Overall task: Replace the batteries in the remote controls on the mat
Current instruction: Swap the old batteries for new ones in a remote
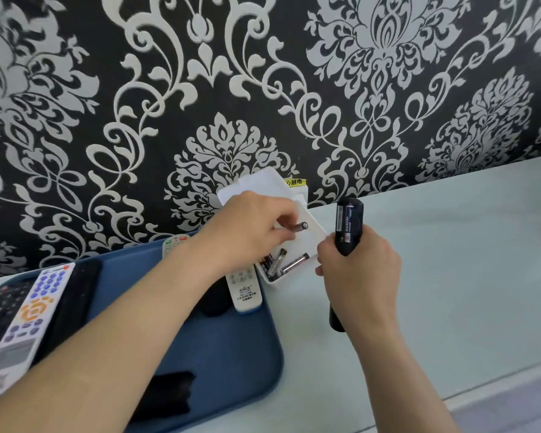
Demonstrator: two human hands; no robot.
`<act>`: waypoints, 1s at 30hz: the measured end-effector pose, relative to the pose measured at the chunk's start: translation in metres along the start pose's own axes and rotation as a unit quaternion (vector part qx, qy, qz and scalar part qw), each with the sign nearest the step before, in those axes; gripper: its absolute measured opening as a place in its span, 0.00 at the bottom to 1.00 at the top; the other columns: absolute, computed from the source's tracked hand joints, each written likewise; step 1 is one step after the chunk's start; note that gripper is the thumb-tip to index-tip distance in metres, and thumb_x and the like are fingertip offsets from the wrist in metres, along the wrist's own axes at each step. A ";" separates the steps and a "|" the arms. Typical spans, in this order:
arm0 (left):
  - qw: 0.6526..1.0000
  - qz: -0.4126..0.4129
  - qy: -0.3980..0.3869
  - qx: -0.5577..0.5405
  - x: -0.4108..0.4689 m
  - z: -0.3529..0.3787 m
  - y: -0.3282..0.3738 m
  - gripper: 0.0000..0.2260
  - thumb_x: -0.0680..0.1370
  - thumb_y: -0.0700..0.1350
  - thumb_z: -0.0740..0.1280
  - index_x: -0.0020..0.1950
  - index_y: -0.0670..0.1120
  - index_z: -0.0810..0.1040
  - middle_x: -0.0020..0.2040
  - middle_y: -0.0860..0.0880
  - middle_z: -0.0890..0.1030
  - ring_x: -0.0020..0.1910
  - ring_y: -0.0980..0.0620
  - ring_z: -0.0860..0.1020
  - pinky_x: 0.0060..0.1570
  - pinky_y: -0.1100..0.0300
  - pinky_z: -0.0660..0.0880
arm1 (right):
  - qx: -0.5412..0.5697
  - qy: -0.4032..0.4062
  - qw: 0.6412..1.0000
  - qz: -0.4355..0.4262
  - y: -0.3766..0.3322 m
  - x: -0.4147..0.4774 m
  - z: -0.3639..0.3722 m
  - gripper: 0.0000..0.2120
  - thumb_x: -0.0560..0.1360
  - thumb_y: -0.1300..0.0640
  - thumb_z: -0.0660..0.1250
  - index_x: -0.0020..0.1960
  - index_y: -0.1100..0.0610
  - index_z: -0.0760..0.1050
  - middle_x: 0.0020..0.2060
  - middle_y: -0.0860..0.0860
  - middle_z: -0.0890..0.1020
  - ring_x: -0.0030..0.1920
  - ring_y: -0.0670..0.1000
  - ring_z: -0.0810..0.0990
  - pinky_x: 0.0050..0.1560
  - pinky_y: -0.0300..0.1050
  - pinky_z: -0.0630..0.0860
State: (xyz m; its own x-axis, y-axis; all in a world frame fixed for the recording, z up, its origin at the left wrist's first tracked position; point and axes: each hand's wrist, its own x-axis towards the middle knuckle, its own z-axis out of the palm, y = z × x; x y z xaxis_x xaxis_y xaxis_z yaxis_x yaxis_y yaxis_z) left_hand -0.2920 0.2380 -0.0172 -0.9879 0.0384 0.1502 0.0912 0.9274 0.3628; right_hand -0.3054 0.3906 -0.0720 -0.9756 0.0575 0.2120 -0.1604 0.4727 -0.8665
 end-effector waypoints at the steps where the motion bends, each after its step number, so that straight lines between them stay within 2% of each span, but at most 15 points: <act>1: 0.998 -0.013 0.031 -0.047 -0.003 -0.002 0.002 0.03 0.74 0.46 0.72 0.47 0.51 0.80 0.45 0.55 0.83 0.45 0.57 0.81 0.52 0.54 0.77 | -0.001 0.003 1.000 0.000 0.001 0.000 0.001 0.07 0.73 0.54 0.62 0.38 0.56 0.71 0.31 0.52 0.81 0.37 0.58 0.82 0.42 0.55 0.77; 4: 0.974 -0.060 0.135 -0.173 -0.019 -0.013 0.002 0.05 0.70 0.43 0.75 0.42 0.49 0.80 0.38 0.55 0.84 0.38 0.61 0.81 0.48 0.59 0.79 | 0.004 0.012 1.000 0.003 0.001 -0.003 0.005 0.08 0.74 0.53 0.61 0.38 0.56 0.71 0.31 0.52 0.81 0.37 0.57 0.82 0.42 0.54 0.77; 6: 0.956 -0.096 0.155 -0.229 -0.032 -0.017 -0.002 0.07 0.71 0.42 0.74 0.43 0.52 0.78 0.35 0.54 0.84 0.36 0.57 0.82 0.44 0.56 0.80 | 0.010 0.015 1.000 0.007 0.000 -0.004 0.005 0.09 0.75 0.53 0.61 0.39 0.57 0.71 0.31 0.52 0.81 0.36 0.57 0.82 0.42 0.55 0.78; 10: 0.982 -0.100 0.080 -0.139 -0.057 -0.005 -0.007 0.18 0.74 0.42 0.68 0.56 0.64 0.76 0.30 0.58 0.79 0.28 0.60 0.74 0.36 0.64 0.72 | 0.012 0.002 1.000 0.017 -0.002 -0.005 0.002 0.08 0.75 0.55 0.61 0.39 0.56 0.72 0.30 0.50 0.81 0.36 0.57 0.83 0.42 0.55 0.78; 14: 0.993 -0.104 0.032 -0.047 -0.065 0.020 -0.008 0.12 0.76 0.44 0.62 0.54 0.60 0.77 0.29 0.58 0.72 0.31 0.58 0.71 0.34 0.60 0.66 | 0.023 -0.007 0.999 0.027 -0.005 -0.008 -0.005 0.07 0.75 0.57 0.62 0.40 0.56 0.73 0.29 0.49 0.82 0.33 0.50 0.83 0.41 0.50 0.79; 18: 0.992 -0.104 0.048 -0.062 -0.066 0.029 -0.009 0.09 0.78 0.44 0.61 0.50 0.57 0.77 0.30 0.56 0.71 0.28 0.58 0.70 0.30 0.64 0.64 | 0.034 -0.044 0.997 0.051 -0.004 -0.007 -0.012 0.05 0.75 0.59 0.62 0.42 0.58 0.74 0.31 0.50 0.83 0.28 0.43 0.82 0.35 0.44 0.77; 20: 0.993 -0.094 0.045 -0.054 -0.066 0.028 -0.010 0.10 0.78 0.43 0.60 0.50 0.57 0.78 0.30 0.58 0.70 0.30 0.60 0.69 0.31 0.65 0.62 | 0.031 -0.080 0.994 0.073 -0.002 -0.004 -0.016 0.04 0.74 0.61 0.62 0.42 0.59 0.75 0.31 0.50 0.84 0.26 0.44 0.82 0.31 0.42 0.73; 23: 0.996 -0.079 0.028 -0.044 -0.067 0.028 -0.012 0.10 0.78 0.43 0.60 0.50 0.57 0.78 0.36 0.60 0.73 0.36 0.63 0.70 0.35 0.68 0.63 | 0.007 -0.117 0.990 0.079 -0.001 0.000 -0.023 0.04 0.73 0.61 0.62 0.42 0.59 0.75 0.30 0.49 0.84 0.26 0.46 0.81 0.31 0.41 0.70; 27: 0.996 -0.074 0.014 -0.053 -0.068 0.029 -0.014 0.11 0.79 0.43 0.60 0.52 0.58 0.78 0.47 0.58 0.79 0.44 0.59 0.73 0.45 0.62 0.69 | -0.025 -0.124 0.990 0.068 -0.002 0.002 -0.027 0.06 0.73 0.58 0.64 0.42 0.60 0.76 0.31 0.51 0.83 0.26 0.49 0.82 0.34 0.44 0.74; 30: 0.996 -0.073 0.004 -0.049 -0.069 0.030 -0.013 0.12 0.79 0.44 0.59 0.55 0.58 0.78 0.54 0.57 0.79 0.54 0.56 0.75 0.55 0.57 0.72 | -0.040 -0.089 0.995 0.030 -0.008 0.000 -0.023 0.10 0.75 0.53 0.64 0.41 0.60 0.73 0.33 0.56 0.82 0.33 0.57 0.83 0.39 0.51 0.78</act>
State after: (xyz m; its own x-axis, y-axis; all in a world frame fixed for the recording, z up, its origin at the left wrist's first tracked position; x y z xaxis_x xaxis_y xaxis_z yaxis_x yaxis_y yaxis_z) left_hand -0.2290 0.2343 -0.0594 -0.9906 -0.0973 0.0959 -0.0411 0.8819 0.4696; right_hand -0.3005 0.4071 -0.0548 -0.9953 -0.0648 0.0717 -0.0954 0.5418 -0.8351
